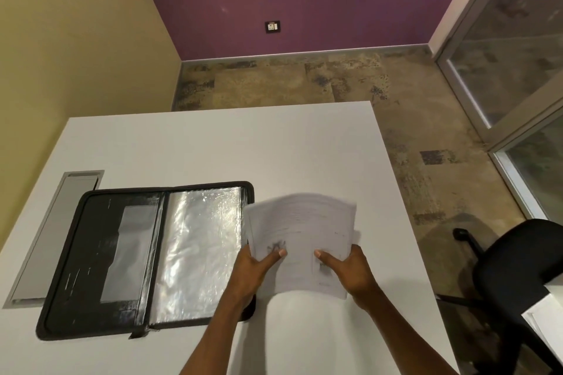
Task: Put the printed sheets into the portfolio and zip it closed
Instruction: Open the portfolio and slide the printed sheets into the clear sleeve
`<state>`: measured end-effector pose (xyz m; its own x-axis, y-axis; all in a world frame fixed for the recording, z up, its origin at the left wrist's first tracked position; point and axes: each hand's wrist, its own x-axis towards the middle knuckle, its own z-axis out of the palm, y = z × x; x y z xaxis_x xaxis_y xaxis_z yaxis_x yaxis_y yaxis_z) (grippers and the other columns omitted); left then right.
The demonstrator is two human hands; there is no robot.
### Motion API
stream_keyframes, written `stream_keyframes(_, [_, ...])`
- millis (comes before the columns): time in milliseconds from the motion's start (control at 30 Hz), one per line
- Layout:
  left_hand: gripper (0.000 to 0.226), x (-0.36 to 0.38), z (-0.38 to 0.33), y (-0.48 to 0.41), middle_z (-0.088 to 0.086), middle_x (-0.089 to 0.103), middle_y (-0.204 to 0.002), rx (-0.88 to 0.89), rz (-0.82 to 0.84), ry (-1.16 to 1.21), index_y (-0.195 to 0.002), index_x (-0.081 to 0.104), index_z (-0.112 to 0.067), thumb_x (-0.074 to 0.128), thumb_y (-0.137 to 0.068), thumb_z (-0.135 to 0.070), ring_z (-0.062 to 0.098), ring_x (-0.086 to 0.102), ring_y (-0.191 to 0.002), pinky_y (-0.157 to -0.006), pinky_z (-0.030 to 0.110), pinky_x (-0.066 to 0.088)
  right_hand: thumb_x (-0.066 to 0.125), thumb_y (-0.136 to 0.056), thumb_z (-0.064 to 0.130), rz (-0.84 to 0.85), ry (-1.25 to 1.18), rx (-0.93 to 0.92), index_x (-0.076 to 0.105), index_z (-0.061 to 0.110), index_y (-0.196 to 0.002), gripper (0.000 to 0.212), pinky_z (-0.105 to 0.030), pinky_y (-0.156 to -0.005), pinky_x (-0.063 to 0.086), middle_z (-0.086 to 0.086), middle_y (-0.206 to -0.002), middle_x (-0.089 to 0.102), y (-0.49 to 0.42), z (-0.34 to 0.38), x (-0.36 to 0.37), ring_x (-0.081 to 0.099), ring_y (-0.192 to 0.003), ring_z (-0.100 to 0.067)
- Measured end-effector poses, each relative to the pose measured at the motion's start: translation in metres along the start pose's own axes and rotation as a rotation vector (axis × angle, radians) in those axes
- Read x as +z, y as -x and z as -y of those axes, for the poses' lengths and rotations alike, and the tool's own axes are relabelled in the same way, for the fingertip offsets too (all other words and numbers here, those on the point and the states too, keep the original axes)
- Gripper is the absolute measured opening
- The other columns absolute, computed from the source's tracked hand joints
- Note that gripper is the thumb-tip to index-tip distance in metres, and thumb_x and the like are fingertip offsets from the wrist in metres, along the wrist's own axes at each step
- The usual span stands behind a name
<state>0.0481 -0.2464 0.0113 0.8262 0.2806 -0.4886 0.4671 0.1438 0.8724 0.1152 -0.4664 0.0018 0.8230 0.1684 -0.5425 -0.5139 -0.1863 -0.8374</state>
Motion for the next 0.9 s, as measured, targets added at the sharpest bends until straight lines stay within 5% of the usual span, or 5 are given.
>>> stream_keyframes(233, [0.04,-0.069,-0.026,0.013,0.006,0.077,-0.115,0.037,0.015,0.078,-0.124,0.069,-0.019,0.083,-0.086,-0.016,0.027,0.074,-0.107,-0.093,0.049,0.058,0.083,-0.086,0.026,0.312,0.128,-0.069,0.072,0.02,-0.122,0.038,-0.039,-0.099,0.057,0.005,-0.114,0.079,0.0,0.045,0.046,0.075,-0.106,-0.015])
stream_keyframes(467, [0.041,-0.14,-0.033,-0.001,0.005,0.079,-0.11,0.05,-0.102,0.079,-0.123,0.071,-0.017,0.084,-0.085,-0.017,0.025,0.076,-0.102,-0.091,0.047,0.06,0.075,-0.091,0.04,0.225,0.217,-0.099,0.069,0.027,-0.125,0.037,-0.045,-0.095,0.06,0.01,-0.11,0.078,-0.011,0.058,0.141,0.076,-0.096,-0.012])
stream_keyframes(633, [0.036,-0.177,-0.035,-0.028,-0.005,0.08,-0.105,0.035,-0.13,0.097,-0.117,0.072,-0.023,0.084,-0.085,-0.011,0.01,0.075,-0.098,-0.077,0.018,0.058,0.072,-0.095,0.034,0.187,0.27,-0.131,0.068,0.022,-0.124,0.031,-0.021,-0.079,0.06,0.011,-0.108,0.077,-0.026,0.066,0.185,0.074,-0.094,-0.007])
stream_keyframes(800, [0.042,-0.216,-0.039,-0.079,0.0,0.077,-0.118,-0.054,-0.025,0.039,-0.125,0.072,-0.016,0.084,-0.086,-0.026,0.017,0.073,-0.109,-0.093,0.031,0.057,0.077,-0.092,0.027,0.138,0.298,-0.105,0.076,0.019,-0.116,0.025,-0.029,-0.084,0.061,0.009,-0.099,0.081,-0.058,0.079,0.197,0.077,-0.089,-0.008])
stream_keyframes(900, [0.028,-0.239,-0.04,-0.114,-0.001,0.078,-0.11,-0.141,-0.064,-0.036,-0.114,0.075,-0.017,0.074,-0.094,-0.036,0.014,0.075,-0.098,-0.08,0.028,0.059,0.077,-0.092,0.027,0.113,0.281,-0.098,0.073,0.028,-0.11,0.019,-0.032,-0.085,0.061,0.006,-0.105,0.08,-0.08,0.088,0.198,0.077,-0.092,-0.012])
